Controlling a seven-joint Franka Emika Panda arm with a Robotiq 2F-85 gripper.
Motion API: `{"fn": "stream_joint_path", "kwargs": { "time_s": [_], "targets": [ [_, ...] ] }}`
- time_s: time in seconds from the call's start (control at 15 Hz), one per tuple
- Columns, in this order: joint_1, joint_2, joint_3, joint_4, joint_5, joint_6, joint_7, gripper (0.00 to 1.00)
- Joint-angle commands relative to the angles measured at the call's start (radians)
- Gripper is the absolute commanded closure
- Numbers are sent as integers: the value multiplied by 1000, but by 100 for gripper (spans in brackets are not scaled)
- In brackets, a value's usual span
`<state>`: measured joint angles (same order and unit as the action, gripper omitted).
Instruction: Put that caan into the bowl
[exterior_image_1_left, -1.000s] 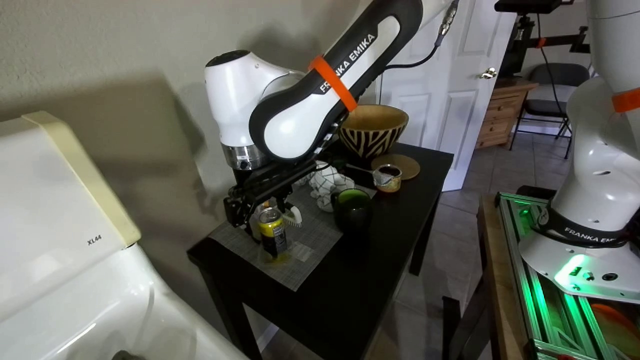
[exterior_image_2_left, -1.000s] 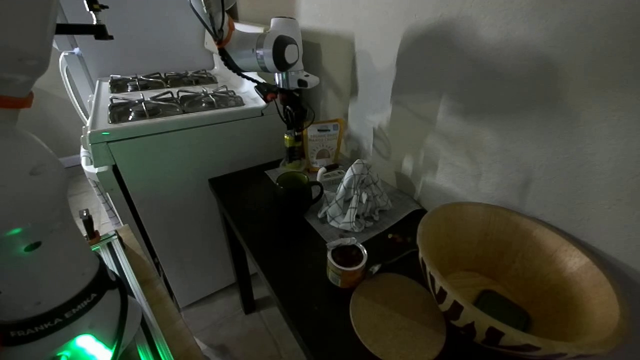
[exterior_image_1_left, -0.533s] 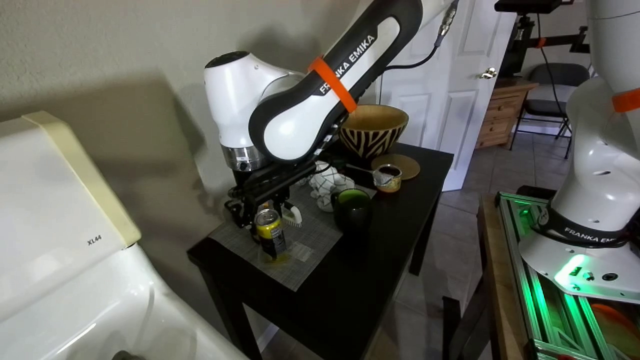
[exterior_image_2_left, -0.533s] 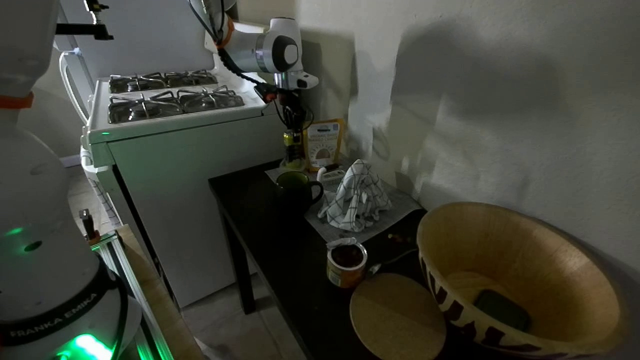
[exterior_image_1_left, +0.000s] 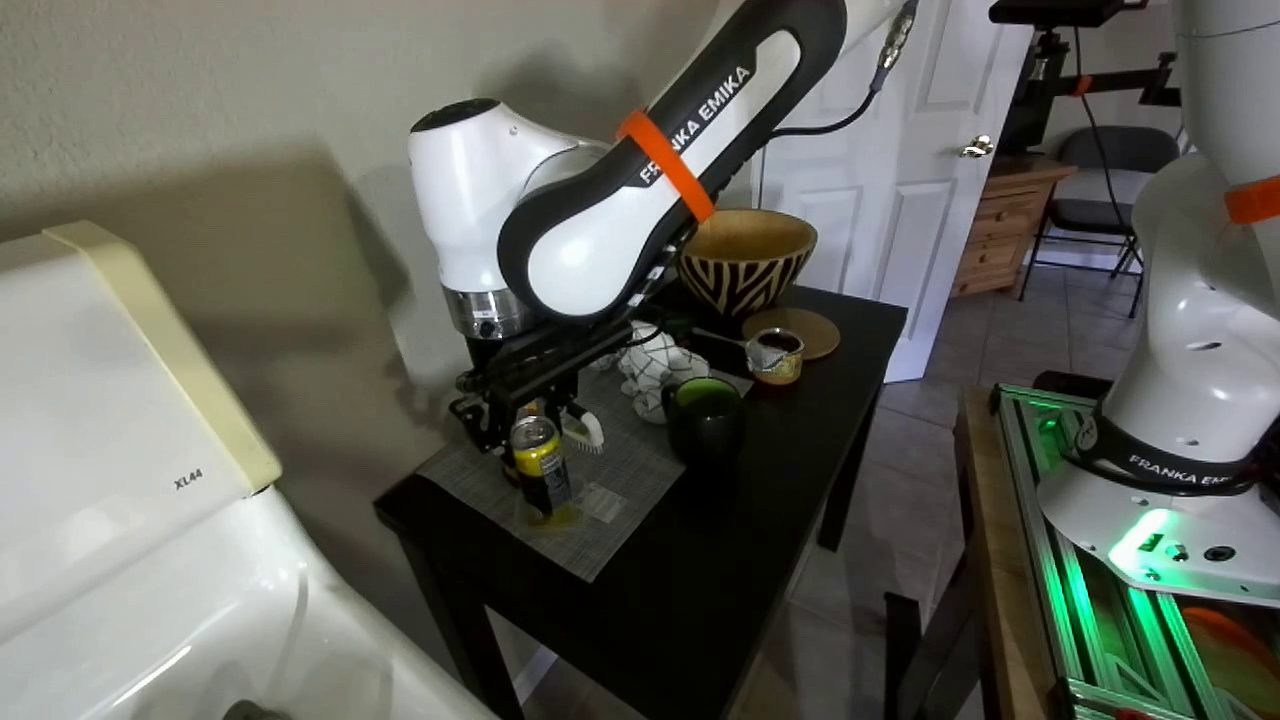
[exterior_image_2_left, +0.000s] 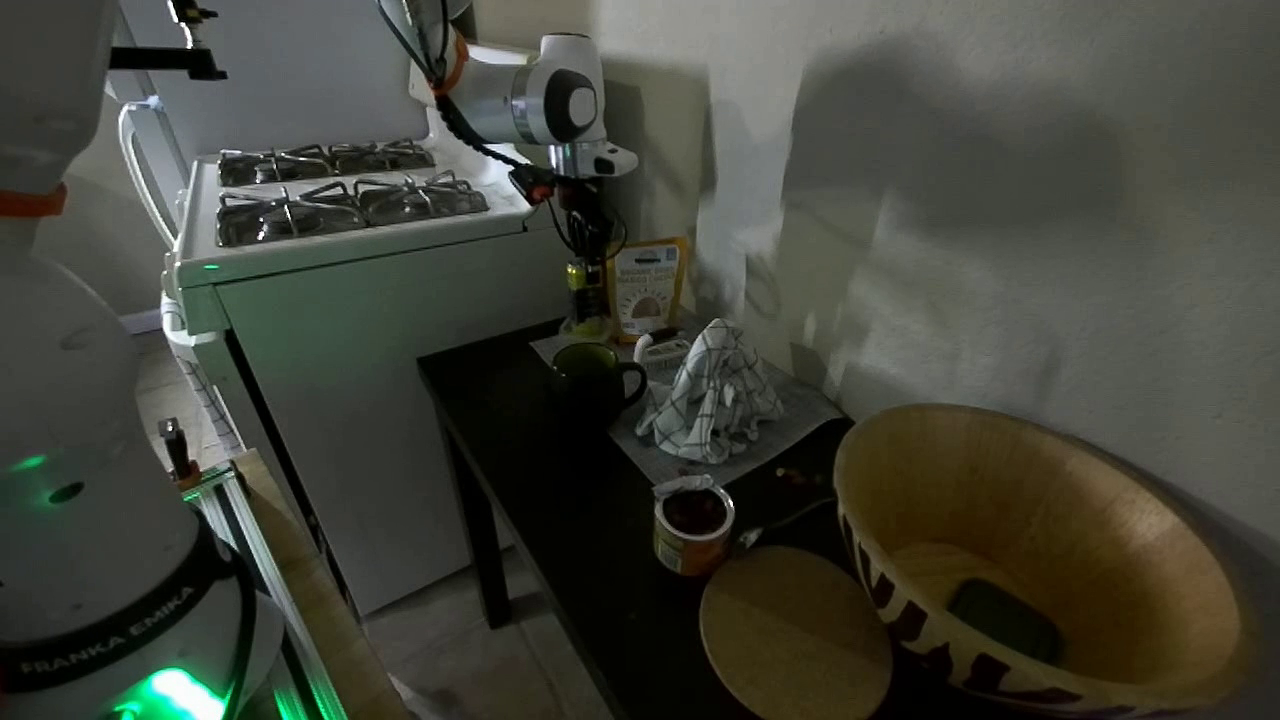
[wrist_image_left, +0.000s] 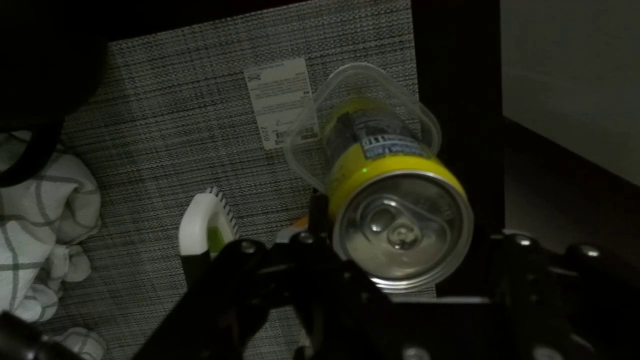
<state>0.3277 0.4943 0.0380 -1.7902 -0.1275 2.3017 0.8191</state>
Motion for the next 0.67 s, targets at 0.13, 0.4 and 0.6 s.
{"fn": "stream_joint_path", "kwargs": {
  "time_s": [0.13,0.4,0.6],
  "targets": [
    [-19,-166,18,-102,48,-19,-9,62],
    [-57,-295,37,-150,97,-127,-69,62],
    [-101,-414,45,-204,165,-216,-157,62]
  ]
}}
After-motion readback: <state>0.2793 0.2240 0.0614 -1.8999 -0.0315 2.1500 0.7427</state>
